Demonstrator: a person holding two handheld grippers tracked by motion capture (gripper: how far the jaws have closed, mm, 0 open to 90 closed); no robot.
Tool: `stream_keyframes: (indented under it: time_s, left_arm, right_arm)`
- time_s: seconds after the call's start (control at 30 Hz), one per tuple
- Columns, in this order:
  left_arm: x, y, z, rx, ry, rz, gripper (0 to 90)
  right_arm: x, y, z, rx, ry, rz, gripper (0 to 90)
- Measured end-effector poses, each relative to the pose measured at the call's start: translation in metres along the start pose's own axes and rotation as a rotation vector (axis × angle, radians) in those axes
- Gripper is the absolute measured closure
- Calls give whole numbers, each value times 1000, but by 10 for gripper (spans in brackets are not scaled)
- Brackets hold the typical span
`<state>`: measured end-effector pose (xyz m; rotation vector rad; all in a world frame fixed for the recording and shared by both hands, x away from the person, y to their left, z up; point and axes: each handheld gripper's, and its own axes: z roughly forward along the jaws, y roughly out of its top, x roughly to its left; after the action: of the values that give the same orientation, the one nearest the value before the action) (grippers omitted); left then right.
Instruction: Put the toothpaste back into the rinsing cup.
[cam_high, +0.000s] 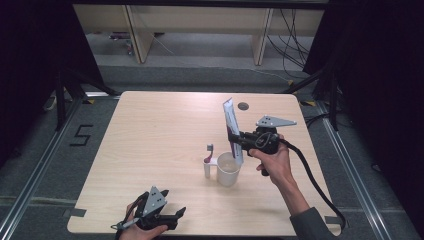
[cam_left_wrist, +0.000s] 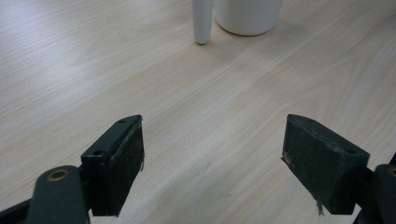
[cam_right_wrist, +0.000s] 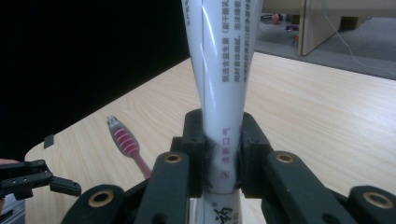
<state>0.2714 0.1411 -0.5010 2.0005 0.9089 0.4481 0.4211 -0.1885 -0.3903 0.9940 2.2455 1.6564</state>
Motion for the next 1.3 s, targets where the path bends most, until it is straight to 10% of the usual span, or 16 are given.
stream_keyframes:
  time_s: [1.3]
  left_arm:
    - [1, 0, -3, 26, 6, 26, 208]
  right_arm:
    - [9, -50, 29, 86, -12, -64, 765]
